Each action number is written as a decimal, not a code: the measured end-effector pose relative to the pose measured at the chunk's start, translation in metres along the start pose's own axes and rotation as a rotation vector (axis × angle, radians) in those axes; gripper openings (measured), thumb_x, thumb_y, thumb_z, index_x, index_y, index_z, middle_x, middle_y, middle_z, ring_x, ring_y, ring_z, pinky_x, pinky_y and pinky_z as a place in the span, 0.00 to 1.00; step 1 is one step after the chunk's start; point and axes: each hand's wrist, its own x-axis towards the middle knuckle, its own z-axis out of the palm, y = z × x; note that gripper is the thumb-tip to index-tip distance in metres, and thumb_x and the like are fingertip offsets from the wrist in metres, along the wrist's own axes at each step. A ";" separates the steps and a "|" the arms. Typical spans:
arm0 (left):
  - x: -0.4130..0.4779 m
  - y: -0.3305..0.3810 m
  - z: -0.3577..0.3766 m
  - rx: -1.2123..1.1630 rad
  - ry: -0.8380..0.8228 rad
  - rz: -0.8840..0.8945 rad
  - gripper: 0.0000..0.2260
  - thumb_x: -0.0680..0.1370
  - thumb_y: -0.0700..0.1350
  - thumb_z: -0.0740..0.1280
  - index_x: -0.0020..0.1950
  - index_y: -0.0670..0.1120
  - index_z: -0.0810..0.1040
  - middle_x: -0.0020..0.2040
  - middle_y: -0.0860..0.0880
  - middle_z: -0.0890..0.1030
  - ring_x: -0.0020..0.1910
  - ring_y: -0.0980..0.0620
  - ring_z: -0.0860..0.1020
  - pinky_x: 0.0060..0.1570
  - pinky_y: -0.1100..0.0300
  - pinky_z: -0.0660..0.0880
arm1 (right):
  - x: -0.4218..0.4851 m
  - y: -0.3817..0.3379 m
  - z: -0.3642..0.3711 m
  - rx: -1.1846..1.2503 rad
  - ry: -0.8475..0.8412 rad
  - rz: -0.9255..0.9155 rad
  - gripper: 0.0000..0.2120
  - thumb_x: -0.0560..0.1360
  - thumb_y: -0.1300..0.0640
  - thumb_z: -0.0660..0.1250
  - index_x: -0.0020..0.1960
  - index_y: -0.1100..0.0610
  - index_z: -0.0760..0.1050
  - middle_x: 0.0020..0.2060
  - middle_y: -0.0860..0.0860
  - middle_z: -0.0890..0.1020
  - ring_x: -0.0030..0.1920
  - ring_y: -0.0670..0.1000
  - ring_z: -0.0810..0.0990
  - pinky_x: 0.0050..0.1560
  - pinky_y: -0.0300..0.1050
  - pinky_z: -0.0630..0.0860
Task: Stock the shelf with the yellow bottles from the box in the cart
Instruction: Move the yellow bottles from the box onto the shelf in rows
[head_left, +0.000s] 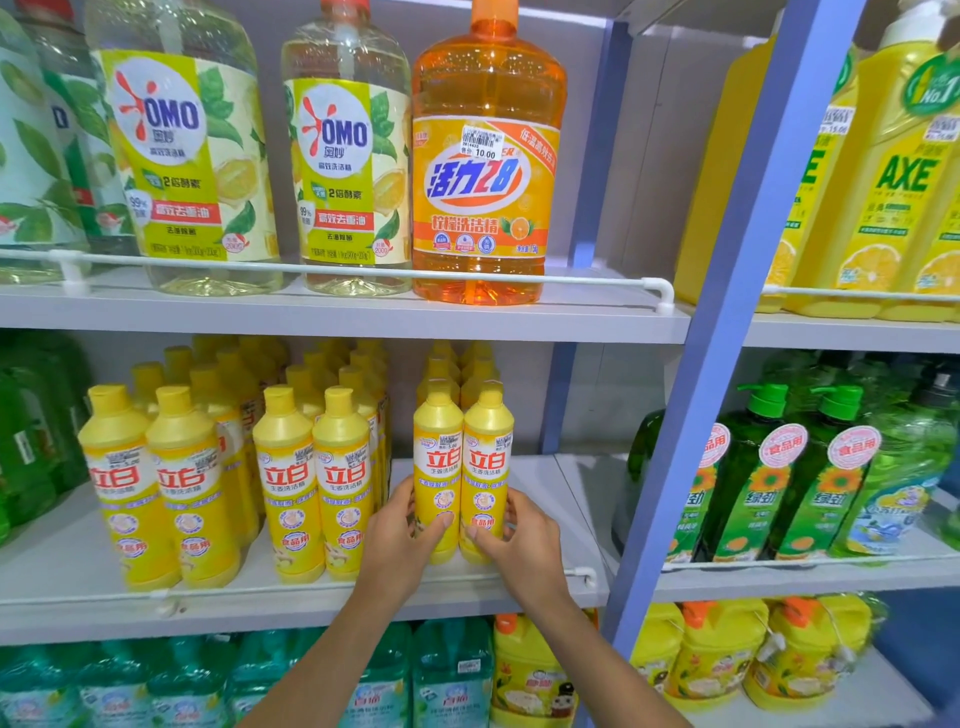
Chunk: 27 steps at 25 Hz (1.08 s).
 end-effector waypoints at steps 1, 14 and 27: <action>0.001 -0.001 0.001 0.020 0.004 0.007 0.23 0.75 0.47 0.76 0.68 0.56 0.73 0.59 0.57 0.82 0.57 0.60 0.81 0.58 0.53 0.81 | 0.002 0.000 0.002 -0.006 0.006 -0.003 0.29 0.66 0.36 0.74 0.63 0.47 0.77 0.54 0.40 0.84 0.55 0.42 0.82 0.58 0.48 0.82; 0.014 -0.005 0.012 0.099 0.094 0.019 0.24 0.76 0.48 0.75 0.70 0.51 0.71 0.61 0.54 0.80 0.58 0.55 0.79 0.60 0.53 0.78 | 0.015 -0.003 0.012 -0.042 0.033 -0.009 0.27 0.69 0.38 0.75 0.64 0.46 0.76 0.55 0.42 0.83 0.55 0.44 0.82 0.58 0.50 0.82; 0.021 -0.017 0.019 0.174 0.195 0.021 0.25 0.74 0.48 0.77 0.68 0.48 0.73 0.61 0.50 0.82 0.57 0.51 0.81 0.56 0.47 0.81 | 0.025 -0.005 0.013 -0.006 0.101 -0.016 0.27 0.72 0.36 0.72 0.67 0.46 0.74 0.59 0.41 0.82 0.59 0.44 0.81 0.62 0.52 0.81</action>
